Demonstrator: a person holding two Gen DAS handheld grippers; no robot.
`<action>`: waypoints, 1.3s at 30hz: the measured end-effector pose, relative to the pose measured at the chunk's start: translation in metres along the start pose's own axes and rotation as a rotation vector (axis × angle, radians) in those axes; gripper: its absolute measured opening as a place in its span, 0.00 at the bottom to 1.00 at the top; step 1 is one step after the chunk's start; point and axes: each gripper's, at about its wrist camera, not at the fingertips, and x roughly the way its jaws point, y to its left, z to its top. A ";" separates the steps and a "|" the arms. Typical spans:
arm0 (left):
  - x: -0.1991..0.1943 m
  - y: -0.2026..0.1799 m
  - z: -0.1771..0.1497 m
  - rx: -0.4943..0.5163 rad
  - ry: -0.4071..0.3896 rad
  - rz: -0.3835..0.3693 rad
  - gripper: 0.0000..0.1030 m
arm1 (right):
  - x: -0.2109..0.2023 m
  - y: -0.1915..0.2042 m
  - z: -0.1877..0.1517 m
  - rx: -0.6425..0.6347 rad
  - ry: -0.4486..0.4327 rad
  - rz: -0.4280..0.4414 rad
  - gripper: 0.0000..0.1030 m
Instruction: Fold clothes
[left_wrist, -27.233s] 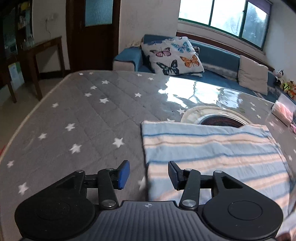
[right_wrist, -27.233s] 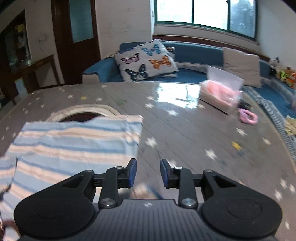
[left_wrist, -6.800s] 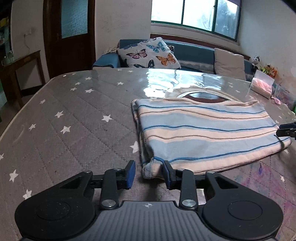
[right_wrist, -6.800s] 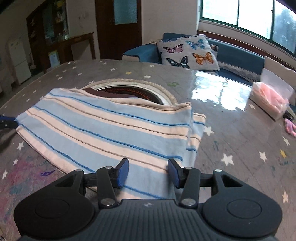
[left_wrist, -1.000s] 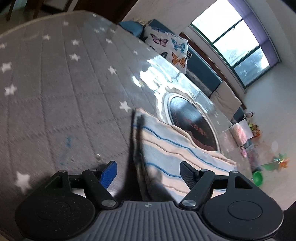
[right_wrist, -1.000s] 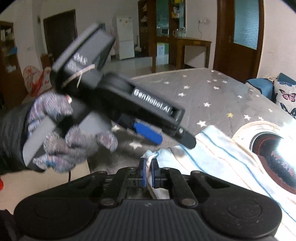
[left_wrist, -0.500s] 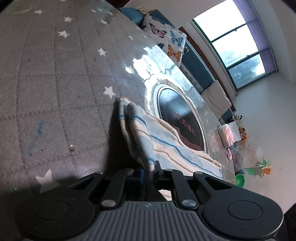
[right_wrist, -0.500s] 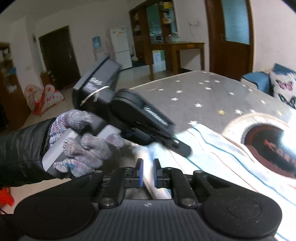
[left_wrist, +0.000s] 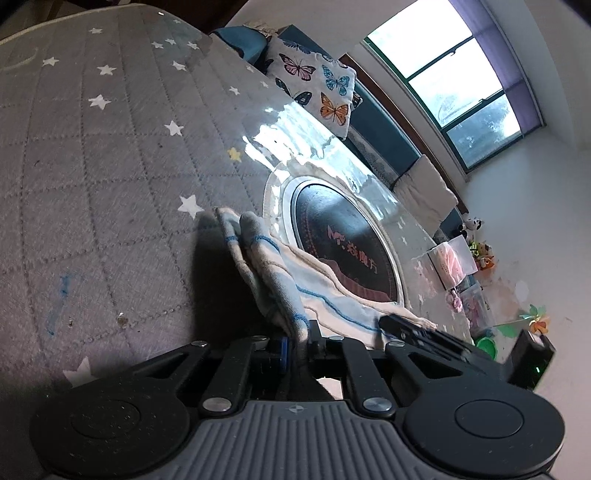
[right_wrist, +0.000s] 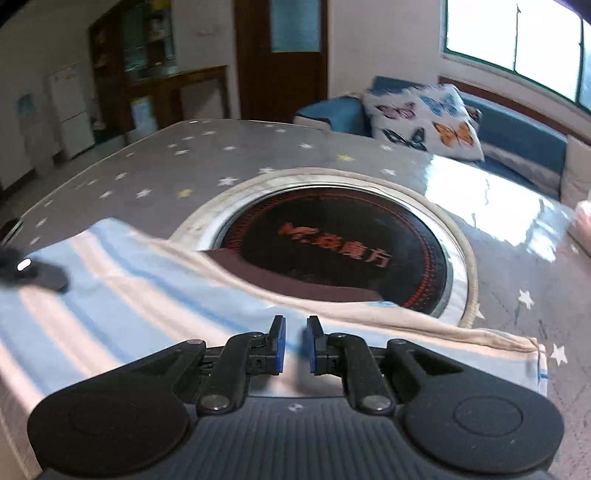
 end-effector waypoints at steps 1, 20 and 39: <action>0.002 0.000 0.001 0.002 0.003 0.001 0.10 | 0.005 -0.003 0.001 0.007 0.001 -0.002 0.10; 0.004 -0.005 0.001 0.016 0.010 0.015 0.10 | 0.021 0.005 0.006 -0.010 -0.012 -0.055 0.16; -0.001 -0.102 0.014 0.125 -0.054 -0.031 0.10 | -0.039 0.018 -0.039 -0.074 0.036 -0.012 0.32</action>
